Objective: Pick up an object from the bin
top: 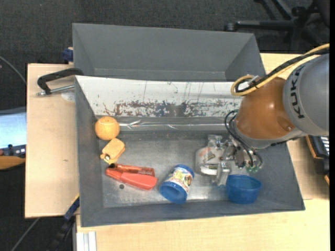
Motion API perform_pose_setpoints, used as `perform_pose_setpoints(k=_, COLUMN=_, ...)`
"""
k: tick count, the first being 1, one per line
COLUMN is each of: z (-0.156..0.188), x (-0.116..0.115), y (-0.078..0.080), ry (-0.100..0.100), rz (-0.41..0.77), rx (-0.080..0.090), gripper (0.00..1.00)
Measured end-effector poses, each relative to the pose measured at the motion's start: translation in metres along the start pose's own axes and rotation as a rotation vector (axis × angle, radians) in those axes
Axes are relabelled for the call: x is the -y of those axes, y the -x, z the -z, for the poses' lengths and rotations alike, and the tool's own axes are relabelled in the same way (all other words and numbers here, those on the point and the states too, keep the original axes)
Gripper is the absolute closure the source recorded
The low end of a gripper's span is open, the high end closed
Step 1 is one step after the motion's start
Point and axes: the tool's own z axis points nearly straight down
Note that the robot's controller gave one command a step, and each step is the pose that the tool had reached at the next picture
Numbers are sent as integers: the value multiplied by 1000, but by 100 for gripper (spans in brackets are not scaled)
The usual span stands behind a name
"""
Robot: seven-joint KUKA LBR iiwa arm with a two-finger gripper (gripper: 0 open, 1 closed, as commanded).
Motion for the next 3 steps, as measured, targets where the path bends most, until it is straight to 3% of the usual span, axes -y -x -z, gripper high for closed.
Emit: perform_pose_setpoints(k=3, z=0, x=0, y=0, ry=0, rz=0, rx=0, gripper=100)
